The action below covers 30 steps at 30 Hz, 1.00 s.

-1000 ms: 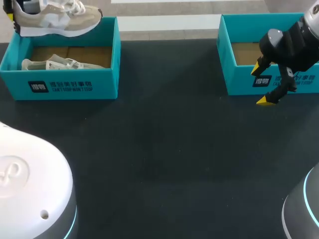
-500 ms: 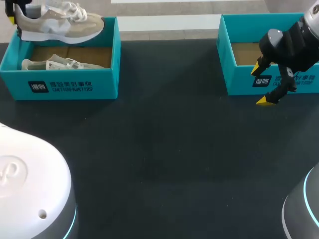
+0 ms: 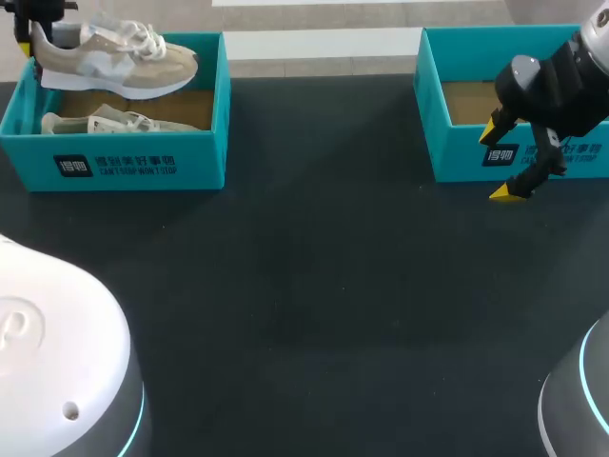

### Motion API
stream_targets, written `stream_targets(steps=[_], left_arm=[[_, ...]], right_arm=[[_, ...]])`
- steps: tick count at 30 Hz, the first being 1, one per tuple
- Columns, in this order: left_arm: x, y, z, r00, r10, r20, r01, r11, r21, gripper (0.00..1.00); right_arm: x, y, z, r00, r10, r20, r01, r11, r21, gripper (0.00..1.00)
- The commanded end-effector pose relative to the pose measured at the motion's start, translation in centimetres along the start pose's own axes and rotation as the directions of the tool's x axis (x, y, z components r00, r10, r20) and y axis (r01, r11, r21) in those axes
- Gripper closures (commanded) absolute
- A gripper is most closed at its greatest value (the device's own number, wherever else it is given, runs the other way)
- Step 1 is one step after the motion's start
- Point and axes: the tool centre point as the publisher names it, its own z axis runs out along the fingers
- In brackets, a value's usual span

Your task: Take the shoe out of the shoebox, open the shoe tongue, remove and reinsert the insole, then place the shoe into the shoebox

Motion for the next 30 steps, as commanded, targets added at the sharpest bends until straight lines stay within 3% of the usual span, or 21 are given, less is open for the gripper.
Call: stream_targets(steps=[1, 13, 30], left_arm=[[-0.7, 1.3, 0.9, 1.0, 0.002, 0.003, -0.002, 1.0, 0.008, 1.0], [-2.0, 3.6, 2.1, 0.999, 0.001, 0.044, -0.002, 0.999, 0.034, 1.0], [-4.6, 5.2, 6.3, 0.998, 0.054, 0.042, -0.054, 0.999, 0.003, 1.0]], right_arm=[[-0.2, 0.1, 0.1, 1.0, 0.001, -0.003, -0.001, 1.0, 0.003, 0.0], [-0.2, 0.1, 0.1, 1.0, 0.001, -0.003, -0.001, 1.0, 0.003, 0.0], [-0.2, 0.1, 0.1, 1.0, 0.001, -0.003, -0.001, 1.0, 0.003, 0.0]])
